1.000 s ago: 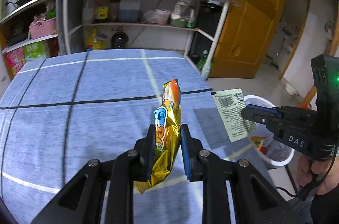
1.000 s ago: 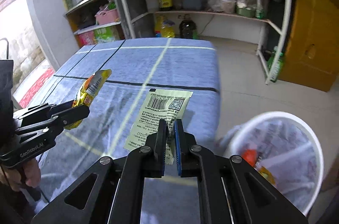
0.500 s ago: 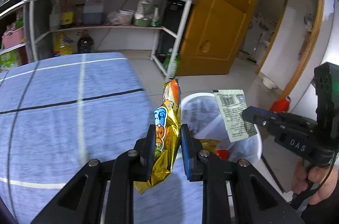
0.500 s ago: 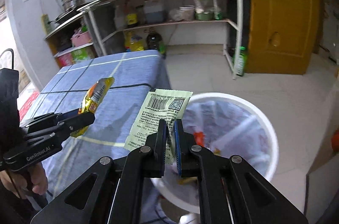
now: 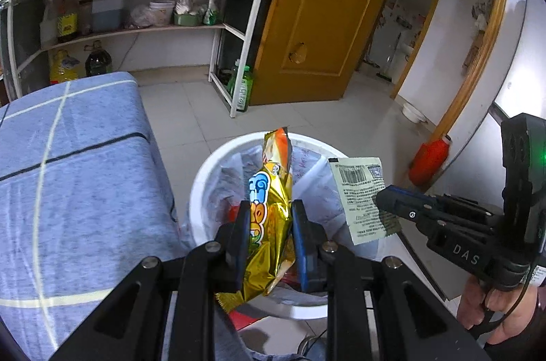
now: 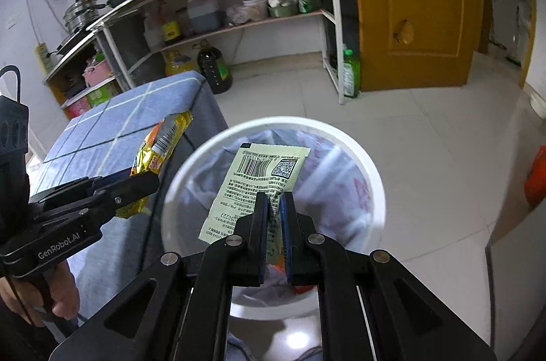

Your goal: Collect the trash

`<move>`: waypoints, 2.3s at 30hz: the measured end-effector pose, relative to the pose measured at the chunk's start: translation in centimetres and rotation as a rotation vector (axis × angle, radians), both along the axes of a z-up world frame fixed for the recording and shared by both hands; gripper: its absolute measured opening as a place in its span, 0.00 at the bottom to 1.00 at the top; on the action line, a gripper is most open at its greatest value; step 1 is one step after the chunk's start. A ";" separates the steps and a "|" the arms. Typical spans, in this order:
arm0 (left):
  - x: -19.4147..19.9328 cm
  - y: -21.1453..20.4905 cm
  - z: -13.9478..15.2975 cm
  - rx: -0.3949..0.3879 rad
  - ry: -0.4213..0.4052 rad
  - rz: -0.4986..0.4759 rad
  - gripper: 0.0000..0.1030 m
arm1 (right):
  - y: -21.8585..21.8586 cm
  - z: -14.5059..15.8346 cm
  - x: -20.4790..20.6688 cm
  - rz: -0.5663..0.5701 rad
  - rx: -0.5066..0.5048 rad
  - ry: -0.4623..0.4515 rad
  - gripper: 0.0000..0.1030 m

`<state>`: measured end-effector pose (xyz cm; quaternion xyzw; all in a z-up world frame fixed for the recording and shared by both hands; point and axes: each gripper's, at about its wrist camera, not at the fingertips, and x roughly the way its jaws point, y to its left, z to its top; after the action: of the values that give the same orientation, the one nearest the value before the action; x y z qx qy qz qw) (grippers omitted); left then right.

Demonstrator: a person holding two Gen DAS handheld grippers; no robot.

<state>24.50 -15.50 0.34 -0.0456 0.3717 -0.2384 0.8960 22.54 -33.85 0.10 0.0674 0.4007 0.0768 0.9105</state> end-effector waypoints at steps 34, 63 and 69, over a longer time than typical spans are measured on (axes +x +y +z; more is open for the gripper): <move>-4.9 2.5 2.5 -0.003 -0.080 0.038 0.41 | 2.8 2.1 -5.1 0.004 -0.036 -0.080 0.24; -19.3 8.7 1.1 0.078 -0.152 0.176 0.45 | 7.9 1.4 -20.9 0.025 -0.086 -0.178 0.31; -21.2 9.7 0.7 0.070 -0.156 0.211 0.45 | 8.3 1.1 -22.0 0.025 -0.102 -0.178 0.31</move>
<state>3.28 -5.76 1.08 -0.0344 0.3019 -0.1324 0.9435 0.54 -25.51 1.24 0.0088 0.3226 0.0734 0.9436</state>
